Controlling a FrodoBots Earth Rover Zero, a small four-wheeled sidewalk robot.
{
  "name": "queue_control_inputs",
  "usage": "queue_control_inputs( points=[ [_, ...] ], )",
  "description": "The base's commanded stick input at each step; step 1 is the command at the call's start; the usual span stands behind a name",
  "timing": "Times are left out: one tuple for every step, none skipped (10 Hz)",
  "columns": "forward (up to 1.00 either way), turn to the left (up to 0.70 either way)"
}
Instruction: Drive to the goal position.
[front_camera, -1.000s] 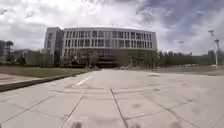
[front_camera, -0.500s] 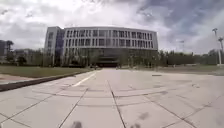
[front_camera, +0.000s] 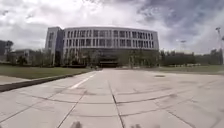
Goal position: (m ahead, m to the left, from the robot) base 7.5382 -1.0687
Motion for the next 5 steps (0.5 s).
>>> queue_control_inputs(
  points=[
    [0.7,0.0],
    [0.7,0.0],
    [0.7,0.0],
    [0.7,0.0],
    [0.7,0.0]
  ],
)
